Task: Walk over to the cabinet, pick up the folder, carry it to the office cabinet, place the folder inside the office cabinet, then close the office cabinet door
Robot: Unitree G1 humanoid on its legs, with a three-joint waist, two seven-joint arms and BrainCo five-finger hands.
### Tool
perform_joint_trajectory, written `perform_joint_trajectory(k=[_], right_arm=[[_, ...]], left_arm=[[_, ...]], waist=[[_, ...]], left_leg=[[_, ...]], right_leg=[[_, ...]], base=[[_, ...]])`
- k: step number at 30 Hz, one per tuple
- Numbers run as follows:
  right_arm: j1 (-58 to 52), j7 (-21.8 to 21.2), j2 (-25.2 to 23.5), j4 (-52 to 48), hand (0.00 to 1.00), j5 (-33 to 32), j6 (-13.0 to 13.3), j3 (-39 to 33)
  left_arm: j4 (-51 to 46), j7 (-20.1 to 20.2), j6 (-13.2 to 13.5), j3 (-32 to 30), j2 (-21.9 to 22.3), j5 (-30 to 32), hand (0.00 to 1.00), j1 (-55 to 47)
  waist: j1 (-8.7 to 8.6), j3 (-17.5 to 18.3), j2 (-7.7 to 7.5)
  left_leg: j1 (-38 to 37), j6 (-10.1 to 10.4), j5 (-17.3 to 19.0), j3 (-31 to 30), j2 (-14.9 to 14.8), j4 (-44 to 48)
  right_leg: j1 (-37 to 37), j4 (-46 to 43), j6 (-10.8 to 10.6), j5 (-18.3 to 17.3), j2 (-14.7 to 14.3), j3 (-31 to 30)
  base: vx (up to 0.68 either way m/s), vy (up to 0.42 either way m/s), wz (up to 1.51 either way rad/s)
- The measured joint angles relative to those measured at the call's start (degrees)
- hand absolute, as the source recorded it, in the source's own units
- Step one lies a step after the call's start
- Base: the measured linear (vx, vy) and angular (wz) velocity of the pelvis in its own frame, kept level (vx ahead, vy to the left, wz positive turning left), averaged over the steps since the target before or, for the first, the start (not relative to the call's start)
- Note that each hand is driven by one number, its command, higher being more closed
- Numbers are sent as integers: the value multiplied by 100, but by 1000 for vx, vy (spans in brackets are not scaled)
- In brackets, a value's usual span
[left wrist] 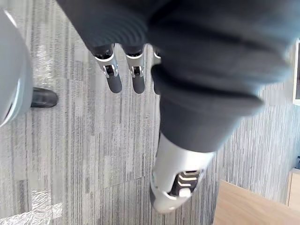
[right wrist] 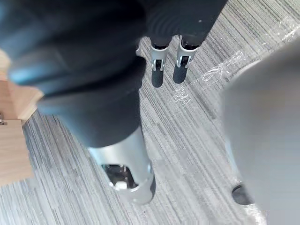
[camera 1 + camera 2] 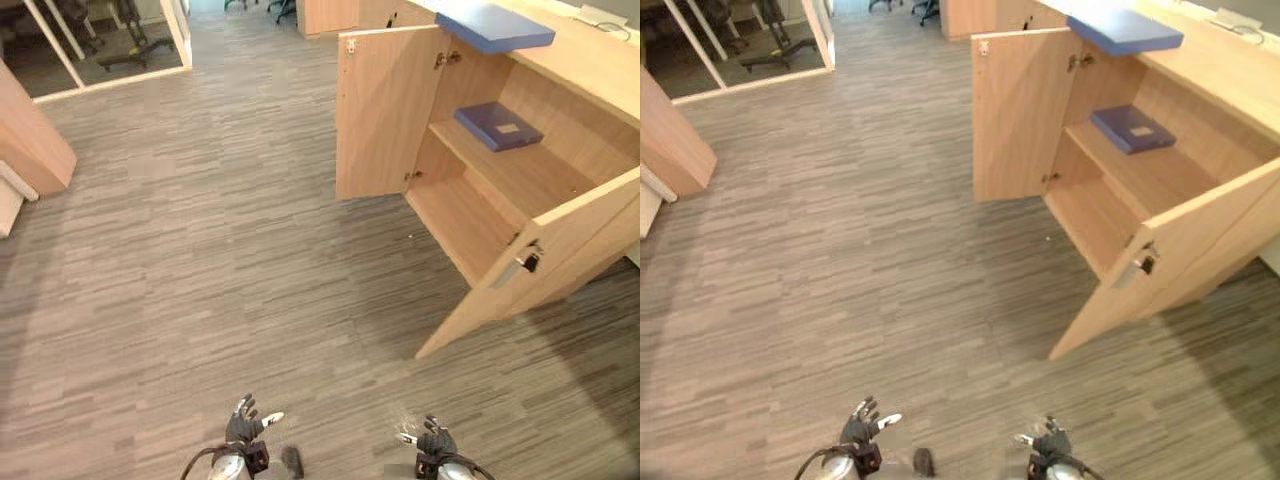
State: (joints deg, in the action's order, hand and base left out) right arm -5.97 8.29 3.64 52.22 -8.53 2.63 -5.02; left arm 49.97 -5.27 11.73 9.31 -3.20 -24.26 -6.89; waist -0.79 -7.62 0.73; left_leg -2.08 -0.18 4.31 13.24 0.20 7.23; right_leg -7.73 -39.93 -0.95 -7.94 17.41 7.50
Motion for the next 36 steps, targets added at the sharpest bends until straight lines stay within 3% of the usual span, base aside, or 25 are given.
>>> perform_joint_trajectory(k=[1,2,4,6,8,10,11,12,13,14,17,19,22,23,24,27,31,33,34,35,36], right_arm=[[-7,0,0,-6,0,0,1,-52],[15,0,7,-7,0,24,-4,-62],[78,-10,-7,-17,0,25,-3,-59],[154,-36,-36,-19,0,20,-2,-63],[170,-36,-46,-13,0,8,-2,-60],[170,-37,-72,-13,0,-44,-3,-53],[135,-44,-113,-4,0,-72,-2,-61],[142,-56,-83,7,0,-112,-1,-81],[262,-78,1,48,0,-144,-17,-135],[317,-104,-32,55,0,-141,-16,-187],[271,-128,-45,200,0,-148,-25,-286],[238,-135,-69,214,0,-149,-24,-283],[194,-148,-93,263,0,-152,-22,-287],[150,-149,-64,270,0,-151,-23,-264],[131,-148,-70,287,0,-152,-22,-241],[159,-125,-45,495,0,-158,-22,-344],[209,-124,-58,636,0,-156,-27,-401],[206,-108,-49,642,0,-160,-25,-449],[203,-99,-48,641,0,-187,-21,-460],[190,-93,-49,638,0,-214,-17,-460],[182,-91,-51,638,0,-233,-15,-459]], left_arm=[[11,23,-11,82,-45,3,0,-6],[22,75,-25,204,-123,73,0,-32],[41,115,-34,308,-192,226,0,-12],[232,156,-57,304,-184,344,0,65],[261,185,-89,278,-193,366,0,103],[283,195,-94,272,-196,390,0,88],[298,201,-95,223,-199,438,0,94],[380,201,-101,149,-156,453,0,117],[477,202,-115,0,-13,460,0,100],[530,202,-118,-93,16,475,0,132],[641,219,-123,-226,93,628,0,220],[679,248,-135,-326,108,681,0,221],[661,247,-146,-646,122,680,0,233],[623,240,-146,-837,108,670,0,201],[623,238,-147,-988,59,668,0,162],[569,161,-148,-1234,-3,578,0,70],[433,5,-114,-1431,12,440,0,-49],[382,-23,-106,-1494,36,400,0,-78],[365,-59,-95,-1523,74,385,0,-87],[337,-73,-79,-1547,86,351,0,-112],[334,-76,-60,-1559,88,346,0,-128]], waist=[[-33,-4,-13],[-110,-9,-5],[-198,-11,14],[-217,-107,48],[-219,-159,44],[-214,-173,-2],[-223,-156,-119],[-243,-176,-61],[-213,-149,148],[-195,-156,200],[-234,-196,161],[-255,-161,116],[-297,-139,79],[-255,-132,130],[-171,-140,118],[-80,-156,106],[107,-206,80],[130,-268,67],[129,-298,87],[132,-309,107],[132,-305,119]], left_leg=[[-237,-58,14,0,75,-85],[-604,-121,58,-49,146,-221],[-845,-183,101,-234,81,-287],[-1044,-155,121,-380,-173,-301],[-1250,-85,164,-402,-331,-347],[-1489,114,297,-372,-363,-421],[-1621,301,493,-368,-279,-443],[-1711,355,586,-366,-302,-474],[-1702,409,624,-258,-527,-471],[-1688,429,594,-204,-628,-378],[-1802,594,452,-103,-866,-367],[-1780,596,447,-143,-1013,-96],[-968,704,480,-471,-1338,1863],[-368,772,86,-545,-1686,3221],[-8,799,-56,-537,-1905,4173],[521,669,587,-254,-1878,4936],[1236,606,967,-388,-1376,3418],[1299,760,749,-775,-1006,1756],[1301,806,384,-934,-891,744],[1332,847,102,-1050,-866,57],[1390,862,61,-1086,-877,-89]], right_leg=[[-130,-514,246,127,192,173],[-283,-1275,245,88,368,420],[-422,-1616,169,-171,257,784],[-587,-827,77,-485,-334,1197],[-646,356,37,-457,-747,1156],[-663,1741,-23,-31,-1034,866],[-636,2366,21,877,-1093,587],[-618,2344,416,1126,-1158,532],[-665,2341,427,1084,-1399,511],[-681,2331,449,936,-1524,515],[-540,2253,513,626,-1724,681],[-446,2138,567,361,-1770,828],[75,2567,556,230,-1848,1103],[524,3049,557,231,-2085,1163],[890,3335,548,240,-2246,1129],[1407,3582,547,241,-2354,870],[1627,3789,542,239,-2269,367],[1751,3796,495,158,-2121,143],[1867,3802,457,73,-2052,-16],[1972,3802,367,-25,-2025,-167],[2040,3795,321,-99,-2024,-233]], base=[[483,327,7],[416,182,27],[426,88,40],[397,-32,47],[348,-117,29],[333,-212,17],[295,-218,11],[386,-219,-17],[407,-229,-38],[378,-211,-40],[235,-183,8],[249,-207,25],[198,-218,46],[185,-194,5],[214,-163,-6],[239,-79,-29],[239,12,-62],[266,108,-59],[314,143,-65],[320,159,-64],[259,156,-62]])
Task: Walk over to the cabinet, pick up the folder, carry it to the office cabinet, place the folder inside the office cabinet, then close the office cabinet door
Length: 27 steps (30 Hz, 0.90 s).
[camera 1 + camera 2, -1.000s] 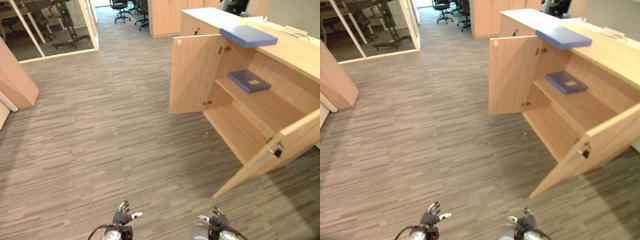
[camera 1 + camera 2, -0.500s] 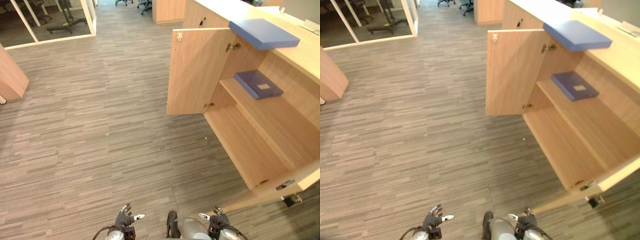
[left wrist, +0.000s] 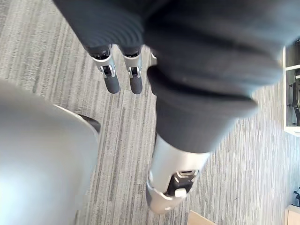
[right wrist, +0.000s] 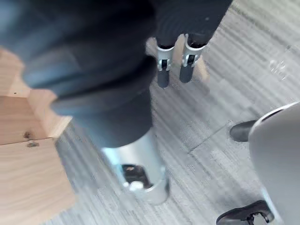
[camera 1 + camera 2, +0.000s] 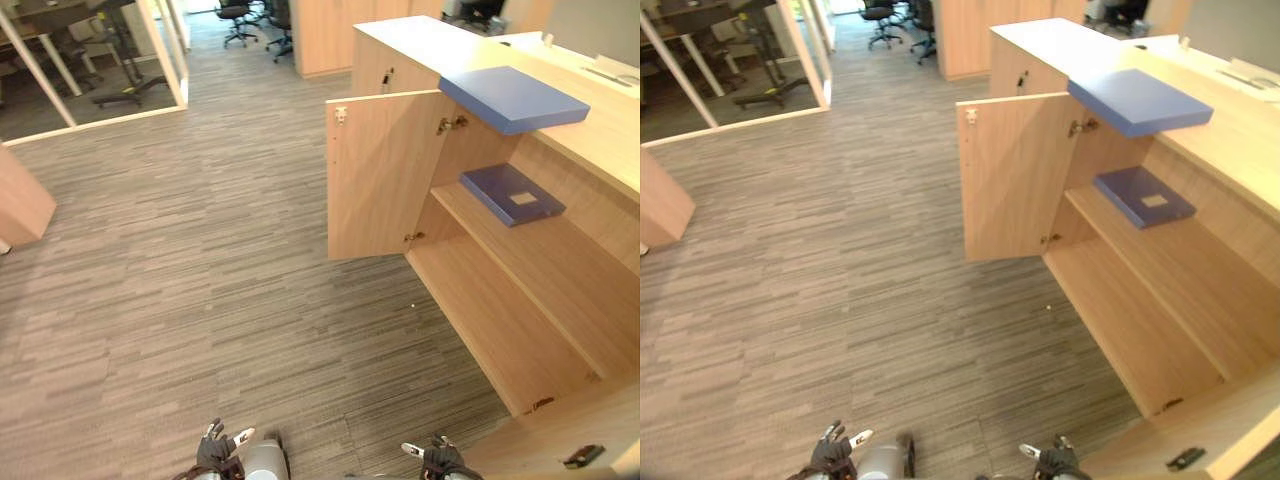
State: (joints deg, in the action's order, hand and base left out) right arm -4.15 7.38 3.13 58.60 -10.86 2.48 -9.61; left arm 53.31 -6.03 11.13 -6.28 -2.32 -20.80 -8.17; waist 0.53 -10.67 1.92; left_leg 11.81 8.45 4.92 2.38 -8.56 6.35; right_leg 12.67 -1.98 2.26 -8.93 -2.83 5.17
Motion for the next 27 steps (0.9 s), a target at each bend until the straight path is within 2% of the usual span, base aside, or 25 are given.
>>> perform_joint_trajectory(k=[2,3,4,5,6,8,9,10,11,12,13,14,15,16,17,19,21,22,24,25,26,27], right_arm=[[-54,6,-5,-4,0,-55,11,-2],[-68,8,-19,1,0,-66,20,-3],[-109,7,-95,7,0,-72,24,-5],[-118,6,-156,17,0,-74,26,-26],[-91,-21,-221,10,0,-62,34,-38],[-53,-54,-212,16,0,-41,43,-46],[-74,-71,-209,18,0,-33,43,-71],[-67,-87,-201,18,0,-30,43,-116],[-51,-110,-211,17,0,-20,42,-218],[-52,-114,-212,18,0,-13,42,-265],[-66,-115,-209,14,0,-5,43,-275],[-132,-114,-166,4,0,-4,46,-292],[-122,-118,-165,-43,0,-1,55,-350],[-113,-132,-174,-64,0,-3,63,-387],[-120,-143,-181,-130,0,-5,75,-415],[-152,-145,-181,-236,0,-3,114,-418],[-139,-148,-177,-280,0,9,132,-406],[-108,-147,-172,-264,0,12,145,-403],[-99,-147,-171,-263,0,10,145,-398],[-97,-148,-170,-263,0,-8,150,-392],[-56,-147,-52,-262,0,-17,160,-401],[-31,-147,-16,-262,0,-15,163,-390]], left_arm=[[5,-8,35,-71,4,-4,0,-10],[12,-7,34,-86,-6,-10,0,-16],[14,1,36,-87,-30,14,0,-11],[38,5,37,-88,-69,30,0,-8],[64,11,35,-89,-98,72,0,17],[167,16,38,-74,-106,98,0,30],[221,16,47,-62,-101,96,0,30],[249,17,48,-57,-102,97,0,33],[271,21,42,-31,-100,97,0,30],[308,26,42,13,-126,96,0,27],[309,30,41,57,-132,94,0,17],[324,36,40,164,-127,97,0,-5],[397,83,22,203,-158,133,0,14],[450,94,13,220,-177,159,0,21],[494,112,-13,305,-217,264,0,21],[508,143,-30,365,-227,329,0,20],[515,150,-35,378,-227,328,0,16],[510,149,-33,374,-236,321,0,19],[512,148,-31,374,-240,316,0,18],[524,149,-20,372,-243,323,0,43],[654,148,-45,370,-111,327,0,81],[675,149,-40,355,-55,327,0,84]], waist=[[23,27,34],[35,44,12],[73,158,-71],[74,221,-186],[74,272,-280],[62,300,-275],[70,316,-268],[57,325,-270],[24,325,-272],[18,328,-269],[11,326,-273],[-35,337,-240],[-74,320,-234],[-92,316,-224],[-159,300,-199],[-206,255,-146],[-230,232,-115],[-225,218,-114],[-221,190,-120],[-239,122,-125],[-277,70,75],[-272,64,146]], left_leg=[[111,18,-33,10,-90,-80],[106,-68,-323,-12,-80,8],[90,-91,-836,36,57,185],[105,-137,-976,45,234,345],[114,-267,-916,81,420,638],[-28,-675,-600,480,562,1019],[-256,-821,-370,707,664,1107],[-389,-858,-266,779,718,1110],[-685,-917,-83,910,802,1100],[-1002,-971,73,1007,871,1001],[-1177,-991,118,1041,919,885],[-1528,-1044,171,1096,996,600],[-1816,-1071,216,1135,1019,398],[-1961,-1077,217,1136,1019,300],[-2221,-1074,210,1145,979,132],[-2470,-1069,207,1260,853,-24],[-2572,-1004,238,1324,722,-148],[-2607,-856,296,1431,590,-236],[-2678,-743,349,1545,519,-240],[-2802,-611,426,1625,497,-248],[-2886,-539,429,1711,307,-289],[-2899,-533,431,1795,217,-304]], right_leg=[[271,-168,-195,-393,8,-312],[300,-268,-219,-517,53,-418],[251,-480,-335,-734,283,-669],[201,-628,-358,-830,495,-838],[97,-891,-373,-850,721,-1046],[-99,-1562,-374,-847,972,-1291],[-307,-2207,-386,-810,1097,-1425],[-422,-2587,-402,-735,1159,-1442],[-684,-3394,-352,-441,1265,-1366],[-925,-4129,-256,31,1463,-1048],[-1010,-4401,-181,309,1612,-802],[-1138,-4851,3,775,1920,-291],[-1294,-5348,14,684,2158,114],[-1378,-5532,-62,475,2217,317],[-1462,-5632,-162,97,2260,761],[-1563,-5244,-363,-347,2260,1426],[-1699,-4355,-392,-426,2176,1956],[-1866,-3282,-419,-403,1946,2137],[-1914,-2453,-415,-262,1734,2145],[-1869,-1887,-231,432,1571,2111],[-1784,-1722,-184,511,1276,2310],[-1807,-1700,-178,504,1236,2492]], base=[[523,314,-69],[698,411,-88],[537,326,-91],[625,382,-121],[493,321,-96],[392,296,-86],[387,327,-74],[424,385,-62],[305,295,-47],[296,275,-40],[272,210,-33],[252,159,-32],[242,138,-29],[250,115,-18],[205,75,-6],[224,43,-13],[247,-73,-21],[247,-162,-26],[181,-160,-37],[246,-221,-57],[291,-267,-66],[198,-177,-75]])
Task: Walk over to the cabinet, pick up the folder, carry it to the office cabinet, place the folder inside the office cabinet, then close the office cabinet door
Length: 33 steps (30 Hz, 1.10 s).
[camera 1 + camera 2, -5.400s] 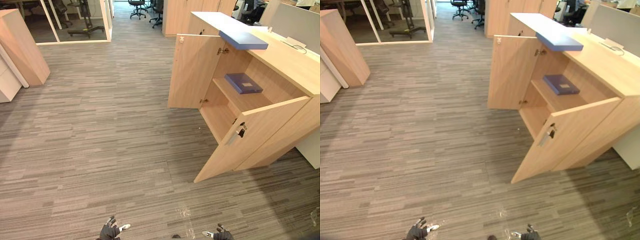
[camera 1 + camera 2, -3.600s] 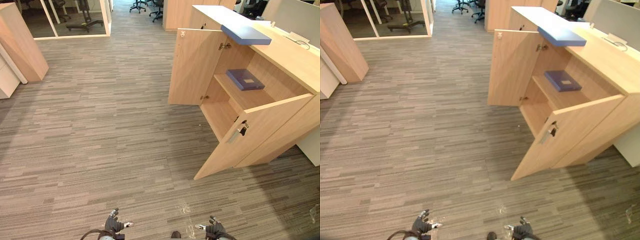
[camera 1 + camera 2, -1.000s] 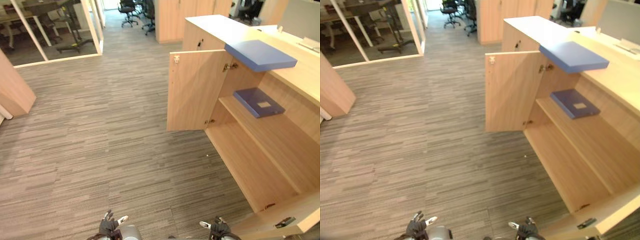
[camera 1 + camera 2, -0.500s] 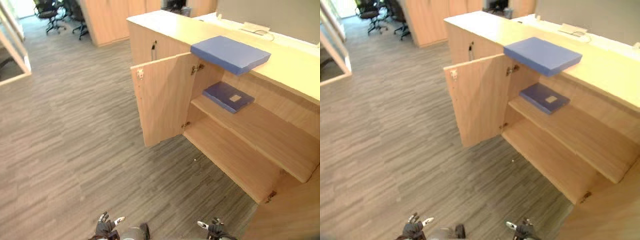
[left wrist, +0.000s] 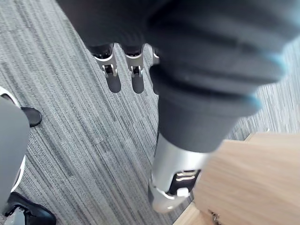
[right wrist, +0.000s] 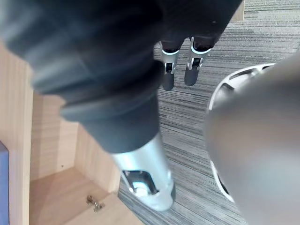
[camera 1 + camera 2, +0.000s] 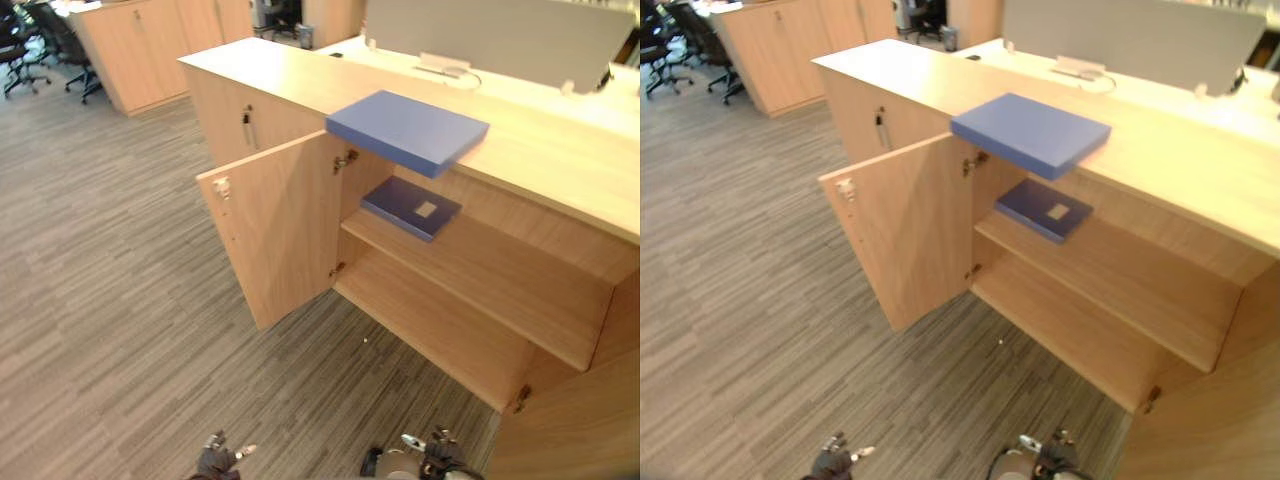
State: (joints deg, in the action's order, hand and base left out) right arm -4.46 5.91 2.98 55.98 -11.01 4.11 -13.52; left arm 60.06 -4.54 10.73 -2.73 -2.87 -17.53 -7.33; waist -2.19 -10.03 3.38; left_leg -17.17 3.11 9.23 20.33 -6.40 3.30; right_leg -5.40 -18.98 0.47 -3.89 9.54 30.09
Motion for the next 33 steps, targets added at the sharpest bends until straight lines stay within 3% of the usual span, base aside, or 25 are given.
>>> perform_joint_trajectory(k=[1,3,4,7,9,10,11,14,16,19,22,23,24,26,28,30,33], right_arm=[[55,1,39,0,0,1,-7,14],[16,10,0,-103,0,-12,-15,-93],[-11,13,-32,-134,0,-15,-20,-122],[-32,6,-106,-114,0,10,-27,-150],[-47,1,-110,43,0,-18,-42,-129],[-47,3,-98,63,0,-21,-43,-103],[-39,4,-83,103,0,-35,-42,-38],[44,7,-80,340,0,-111,-40,20],[106,10,-41,470,0,-126,-48,223],[205,6,-18,574,0,-122,-53,373],[271,6,-62,585,0,-123,-46,403],[261,5,-55,565,0,-123,-42,419],[261,10,-73,561,0,-127,-45,442],[192,-7,-228,553,0,-126,-48,462],[188,-13,-256,553,0,-126,-49,447],[204,-32,-280,538,0,-128,-45,424],[158,-70,-287,542,0,-128,-47,339]], left_arm=[[4,0,1,-54,70,0,0,11],[-4,5,-31,-133,159,19,0,118],[-4,10,-30,-179,162,37,0,120],[20,42,-102,-309,203,164,0,126],[6,66,-111,-336,153,135,0,147],[5,68,-112,-377,150,125,0,137],[-4,69,-114,-492,142,106,0,88],[-181,68,-116,-529,21,19,0,74],[-275,54,-77,-550,-2,-32,0,45],[-472,48,-20,-585,8,-90,0,-1],[-624,39,27,-633,19,-190,0,-53],[-631,30,49,-634,44,-309,0,-95],[-619,21,75,-642,21,-433,0,-70],[-611,-8,96,-543,-147,-466,0,-10],[-544,-11,84,-512,-190,-497,0,46],[-532,-13,85,-491,-199,-493,0,0],[-396,-10,87,-242,-241,-494,0,3]], waist=[[17,-18,53],[-4,-107,30],[8,-122,4],[-20,-19,-44],[-31,121,-32],[-30,124,-30],[16,124,-28],[154,83,-111],[193,75,-160],[307,33,-223],[434,2,-286],[469,15,-260],[468,-4,-307],[441,13,-597],[444,5,-613],[453,28,-623],[389,97,-609]], left_leg=[[0,21,-6,194,-95,-16],[-204,101,-62,596,-142,-144],[-323,112,-56,683,-171,-178],[-398,260,-47,827,-552,292],[281,406,37,596,-1133,2086],[500,419,-28,452,-1308,2701],[929,447,-291,246,-1630,3962],[1719,361,-153,74,-1857,6334],[2230,145,172,47,-1679,6199],[2569,85,480,-176,-1395,5389],[2812,106,545,-1048,-795,3543],[2810,106,174,-1506,-608,2663],[2796,278,-294,-1763,-470,2355],[2773,217,-277,-1775,-166,2266],[2655,187,-264,-1747,8,2142],[2332,26,-376,-1615,177,1689],[1698,-70,-1007,-1501,432,394]], right_leg=[[-81,7,3,-75,-22,338],[-19,-640,-62,-862,372,1379],[23,-795,-14,-972,422,1462],[206,-580,90,-1100,-84,1206],[472,30,250,-989,-560,1029],[565,180,291,-961,-690,966],[757,452,369,-918,-964,674],[1284,800,473,-933,-1262,-27],[1625,1055,409,-890,-1243,-514],[1867,1134,344,-834,-1076,-941],[2101,1219,185,-772,-726,-1250],[2172,1287,-38,-764,-650,-1318],[2299,1401,-339,-809,-548,-1344],[2238,1478,-563,-654,-253,-1276],[2277,1517,-590,-421,-80,-1274],[2309,1504,-702,-242,103,-1269],[2282,1497,-801,-65,322,-1176]], base=[[177,-213,-77],[326,-253,-66],[379,-241,-49],[347,-294,-50],[312,-308,-56],[268,-231,-84],[224,-124,-89],[286,-8,-125],[338,69,-113],[214,112,-97],[271,299,-93],[298,350,-74],[315,336,-52],[247,281,-10],[162,276,-11],[113,217,-16],[60,76,-7]])
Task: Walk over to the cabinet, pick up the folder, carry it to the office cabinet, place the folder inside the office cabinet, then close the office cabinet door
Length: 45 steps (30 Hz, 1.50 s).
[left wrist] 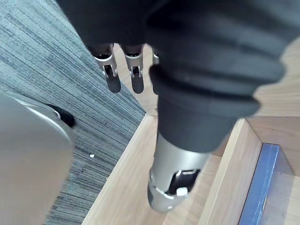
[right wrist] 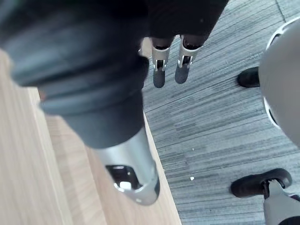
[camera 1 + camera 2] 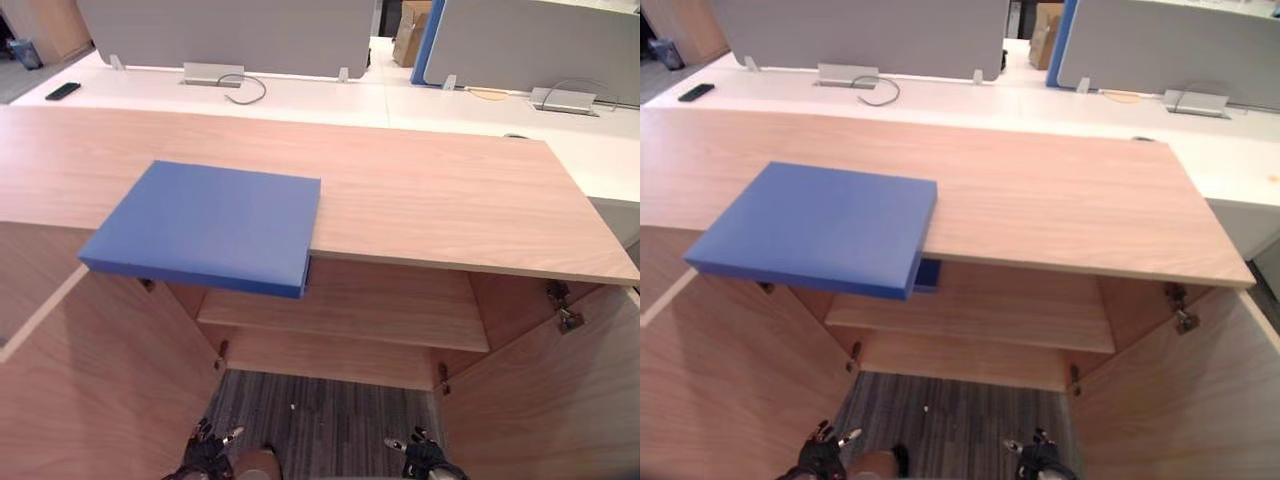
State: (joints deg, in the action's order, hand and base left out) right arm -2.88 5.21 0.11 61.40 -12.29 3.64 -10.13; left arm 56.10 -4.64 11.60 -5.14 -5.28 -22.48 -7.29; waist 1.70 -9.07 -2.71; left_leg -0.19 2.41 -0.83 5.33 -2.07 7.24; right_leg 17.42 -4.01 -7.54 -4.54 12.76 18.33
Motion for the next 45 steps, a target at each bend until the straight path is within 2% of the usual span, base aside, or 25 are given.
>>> perform_joint_trajectory(k=[1,2,3,5,6,7,9,10,13,15,20,24,27,28,31,33,37,39,41,42,45], right_arm=[[-4,-3,3,-1,0,0,0,-1],[-50,-10,34,2,0,5,-4,-2],[-116,-14,74,3,0,9,-9,-5],[-173,-15,113,-2,0,5,-15,-39],[-186,-16,134,-2,0,4,-18,-39],[-186,-16,139,-7,0,4,-19,-24],[-205,-21,123,-81,0,3,-25,53],[-169,-54,138,-120,0,3,-28,154],[-154,-64,202,-119,0,-4,-66,296],[-150,-56,187,-120,0,-12,-91,417],[-125,-44,190,-122,0,-142,-130,593],[-130,12,138,-136,0,-503,-131,702],[-202,61,65,-292,0,-855,-119,693],[-281,75,23,-412,0,-953,-110,677],[-399,114,-56,-601,0,-1145,-4,665],[-436,129,-169,-718,0,-1380,28,560],[-410,181,-362,-726,0,-1857,97,513],[-390,200,-402,-713,0,-2051,121,513],[-388,208,-414,-703,0,-2058,121,516],[-384,213,-415,-707,0,-2062,129,506],[-354,251,-419,-592,0,-2081,176,461]], left_arm=[[8,2,1,14,0,0,0,0],[71,15,3,152,2,-9,0,-1],[71,60,0,255,-1,-65,0,-1],[61,150,-1,386,-7,-281,0,5],[21,242,-7,453,-32,-692,0,-5],[-70,264,-15,496,-42,-838,0,-49],[-588,323,-36,677,-80,-1171,0,-258],[-1247,435,-81,897,-67,-1703,0,-451],[-2128,531,-135,1203,-10,-2273,0,-792],[-2951,606,-193,1391,78,-2772,0,-1075],[-4566,622,-215,1391,113,-3382,0,-1389],[-5882,407,-74,1356,134,-3354,0,-1502],[-6964,6,81,1179,402,-2865,0,-1626],[-7532,-232,174,991,538,-2520,0,-1606],[-8025,-708,430,730,677,-1715,0,-1505],[-8430,-1283,586,507,802,-946,0,-1328],[-8926,-2156,637,269,836,366,0,-1163],[-9231,-2881,638,146,834,1622,0,-1016],[-9422,-3276,635,9,832,2272,0,-953],[-9503,-3542,623,-74,832,2736,0,-947],[-9581,-3887,539,-183,826,3603,0,-910]], waist=[[-6,6,5],[-74,60,49],[-111,93,100],[-130,96,123],[-134,95,126],[-134,95,129],[-136,117,109],[-119,119,117],[-153,150,165],[-124,223,129],[-34,271,49],[121,227,-47],[214,229,-82],[269,225,-89],[331,220,-99],[421,218,-109],[453,254,-157],[454,280,-178],[464,290,-184],[462,307,-158],[419,408,-173]], left_leg=[[-25,8,-39,2,6,-69],[-317,-30,-445,-22,87,-812],[-430,-41,-635,-94,91,-1172],[-384,-28,-674,-196,133,-1248],[-367,-23,-669,-238,179,-1252],[-356,-25,-669,-249,208,-1253],[-244,-78,-651,-314,362,-1255],[-115,-136,-701,-482,522,-1256],[-57,-165,-783,-626,547,-1256],[36,-162,-872,-779,541,-1255],[333,-176,-983,-1096,596,-1242],[434,-168,-1021,-1297,570,-1220],[451,-139,-1041,-1420,474,-1220],[453,-130,-1045,-1485,420,-1219],[458,-121,-1041,-1528,392,-1220],[521,-145,-984,-1522,376,-1229],[519,-147,-982,-1405,363,-1248],[522,-147,-983,-1326,354,-1249],[532,-144,-998,-1205,368,-1250],[573,-124,-1062,-1168,369,-1251],[616,-85,-1190,-1184,278,-1251]], right_leg=[[-5,-1,-9,8,3,15],[-51,-17,-28,21,31,137],[-85,-14,-29,20,42,201],[-115,-17,-31,18,60,286],[-114,-15,-50,-1,75,393],[-117,-14,-71,-22,102,433],[-188,-4,-125,-198,240,582],[-240,21,-260,-449,359,746],[-242,17,-291,-494,326,860],[-250,31,-297,-520,268,994],[-311,77,-297,-455,214,1323],[-252,125,-218,-395,105,1428],[-247,47,-173,-267,-14,1467],[-257,-58,-177,-218,-54,1529],[-249,-144,-151,-179,-53,1632],[-295,-156,-143,-135,-58,1654],[-289,-133,-123,-122,-61,1722],[-316,-48,-95,-143,-75,1742],[-328,67,-25,-264,-62,1748],[-348,142,-73,-346,-71,1747],[-395,144,-29,-371,-163,1754]], base=[[0,0,0],[-15,4,9],[-29,18,14],[-71,60,16],[-93,75,10],[-112,75,6],[-109,63,7],[-122,43,24],[-95,45,24],[-39,27,24],[40,1,38],[82,-30,35],[58,-41,22],[24,-22,22],[6,-4,11],[0,0,0],[-50,12,-2],[-67,-2,-12],[-70,-21,-27],[-72,-33,-20],[-65,-15,-1]])
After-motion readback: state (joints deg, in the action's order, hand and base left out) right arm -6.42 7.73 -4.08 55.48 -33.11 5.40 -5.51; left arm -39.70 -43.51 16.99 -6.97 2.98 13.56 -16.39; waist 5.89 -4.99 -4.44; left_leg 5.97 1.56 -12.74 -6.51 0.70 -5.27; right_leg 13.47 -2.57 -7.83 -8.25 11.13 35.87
